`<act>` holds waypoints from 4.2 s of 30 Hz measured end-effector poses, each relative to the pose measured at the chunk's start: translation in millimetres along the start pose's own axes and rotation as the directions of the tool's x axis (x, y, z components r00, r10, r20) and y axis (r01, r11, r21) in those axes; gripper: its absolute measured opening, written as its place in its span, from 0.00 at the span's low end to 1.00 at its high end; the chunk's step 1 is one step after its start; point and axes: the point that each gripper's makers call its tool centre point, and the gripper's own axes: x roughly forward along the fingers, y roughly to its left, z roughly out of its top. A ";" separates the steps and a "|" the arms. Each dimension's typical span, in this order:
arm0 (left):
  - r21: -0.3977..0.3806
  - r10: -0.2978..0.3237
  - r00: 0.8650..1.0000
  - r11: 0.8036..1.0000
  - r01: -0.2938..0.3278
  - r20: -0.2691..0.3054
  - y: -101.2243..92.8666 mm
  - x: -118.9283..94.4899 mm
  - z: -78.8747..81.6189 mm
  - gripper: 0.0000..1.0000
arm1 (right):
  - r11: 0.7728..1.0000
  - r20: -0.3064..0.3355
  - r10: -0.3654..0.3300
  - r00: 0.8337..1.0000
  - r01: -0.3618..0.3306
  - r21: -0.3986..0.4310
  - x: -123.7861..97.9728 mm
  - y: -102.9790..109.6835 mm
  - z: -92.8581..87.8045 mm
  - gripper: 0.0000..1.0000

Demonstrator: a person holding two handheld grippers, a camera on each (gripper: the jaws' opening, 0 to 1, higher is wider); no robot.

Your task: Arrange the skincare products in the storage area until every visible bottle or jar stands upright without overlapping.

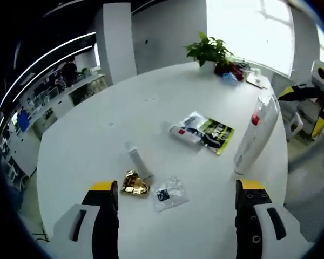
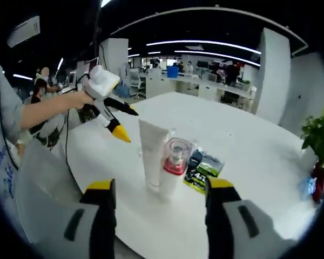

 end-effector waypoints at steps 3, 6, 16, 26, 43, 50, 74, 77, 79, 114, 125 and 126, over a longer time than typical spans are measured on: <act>-0.002 0.000 1.000 1.000 0.000 -0.030 8.6 10.6 -2.9 0.84 | 1.000 0.014 -0.007 1.000 0.007 0.006 0.4 1.1 1.1 0.64; -0.001 0.002 0.999 1.000 -0.002 -0.049 15.7 18.4 -4.4 0.81 | 1.000 0.027 -0.003 1.000 0.002 0.026 1.8 2.6 2.1 0.63; -0.026 0.015 0.996 0.999 -0.018 -0.091 36.8 40.8 -10.6 0.68 | 0.998 0.018 0.011 1.000 -0.012 0.065 8.6 3.3 -5.8 0.59; -0.026 0.005 0.988 1.000 -0.009 -0.153 44.3 63.8 -16.2 0.56 | 0.998 -0.006 0.012 1.000 -0.012 0.069 12.5 -1.7 -13.1 0.54; -0.051 0.007 0.975 0.998 -0.019 -0.224 66.1 114.5 -14.4 0.47 | 0.995 -0.033 -0.001 0.999 0.005 0.101 13.9 -7.5 -26.3 0.49; -0.057 0.021 0.968 0.998 -0.036 -0.249 68.8 123.3 -16.4 0.41 | 0.994 -0.038 -0.005 0.999 0.009 0.112 14.5 -9.7 -29.9 0.48; -0.098 0.025 0.962 0.994 -0.054 -0.271 78.9 134.2 -17.1 0.22 | 0.994 -0.053 -0.037 0.998 0.042 0.105 14.2 -15.4 -36.1 0.43; -0.108 0.023 0.962 0.993 -0.054 -0.270 75.3 134.2 -17.1 0.19 | 0.994 -0.062 -0.042 0.997 0.047 0.095 13.3 -15.4 -37.3 0.43; -0.072 0.034 0.963 0.996 -0.055 -0.266 73.7 133.8 -16.2 0.18 | 0.994 -0.062 -0.043 0.997 0.049 0.095 12.1 -15.1 -37.1 0.43; -0.040 0.018 0.993 0.999 -0.023 -0.119 36.6 62.6 2.8 0.17 | 0.992 -0.017 0.003 1.000 -0.001 0.124 0.5 13.2 -31.7 0.40; -0.045 0.013 0.997 0.999 -0.016 -0.075 14.8 35.1 -6.1 0.17 | 0.992 -0.011 0.017 1.000 -0.015 0.126 -2.6 23.7 -32.8 0.40; -0.048 0.013 0.997 0.999 -0.016 -0.071 13.4 33.2 -6.8 0.17 | 0.992 -0.008 0.019 1.000 -0.018 0.129 -2.5 24.8 -32.9 0.39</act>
